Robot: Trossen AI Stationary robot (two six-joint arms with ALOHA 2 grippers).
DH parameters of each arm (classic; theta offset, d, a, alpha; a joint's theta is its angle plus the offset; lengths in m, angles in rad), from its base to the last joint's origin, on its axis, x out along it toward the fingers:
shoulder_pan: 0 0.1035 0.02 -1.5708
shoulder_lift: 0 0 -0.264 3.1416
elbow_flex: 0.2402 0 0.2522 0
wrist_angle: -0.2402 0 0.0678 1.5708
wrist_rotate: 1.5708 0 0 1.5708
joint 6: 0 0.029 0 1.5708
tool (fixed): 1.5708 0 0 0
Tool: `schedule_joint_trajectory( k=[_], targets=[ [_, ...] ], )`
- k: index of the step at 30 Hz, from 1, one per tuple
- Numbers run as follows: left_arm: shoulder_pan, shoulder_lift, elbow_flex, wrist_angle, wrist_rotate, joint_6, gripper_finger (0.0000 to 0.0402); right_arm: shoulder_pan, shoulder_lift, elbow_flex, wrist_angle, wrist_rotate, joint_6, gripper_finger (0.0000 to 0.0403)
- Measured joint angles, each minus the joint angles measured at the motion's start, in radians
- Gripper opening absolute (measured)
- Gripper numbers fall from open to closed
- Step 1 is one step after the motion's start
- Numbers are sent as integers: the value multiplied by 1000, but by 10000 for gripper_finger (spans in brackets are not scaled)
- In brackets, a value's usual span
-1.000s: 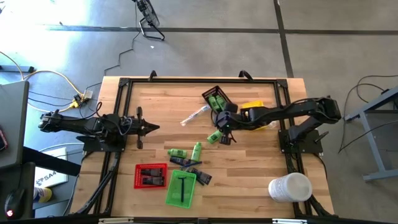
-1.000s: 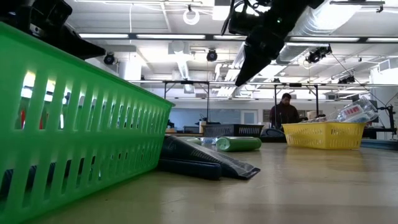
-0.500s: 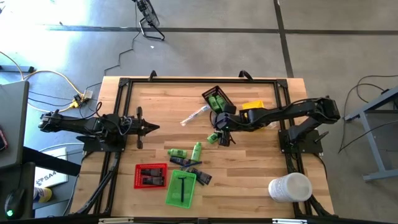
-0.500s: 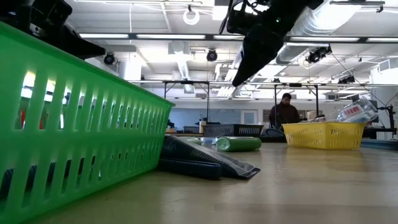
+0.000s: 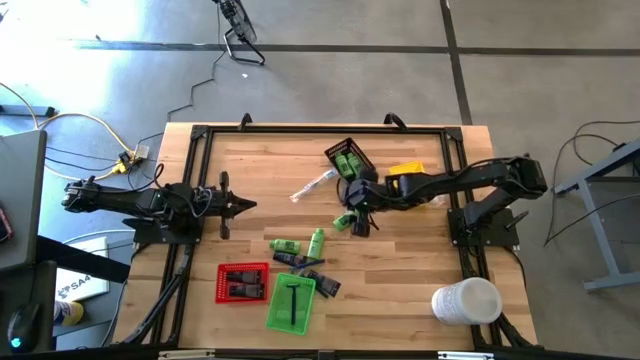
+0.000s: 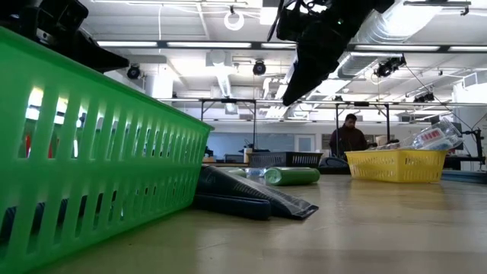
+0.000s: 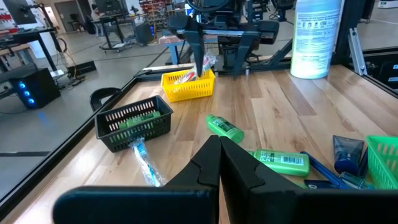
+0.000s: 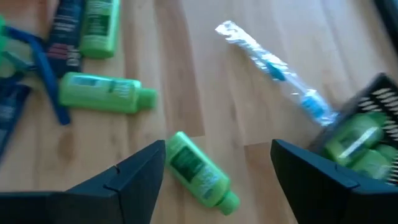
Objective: Pick & Place Travel size toiletries
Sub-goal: Put the shampoo into the black bin
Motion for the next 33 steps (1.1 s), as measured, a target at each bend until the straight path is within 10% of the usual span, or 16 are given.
schedule_joint_trajectory(
  k=[33],
  targets=[
    [0, 0, 0, 0, 0, 0, 0, -28, 297, -1, 7, -135, -109, 267]
  ],
)
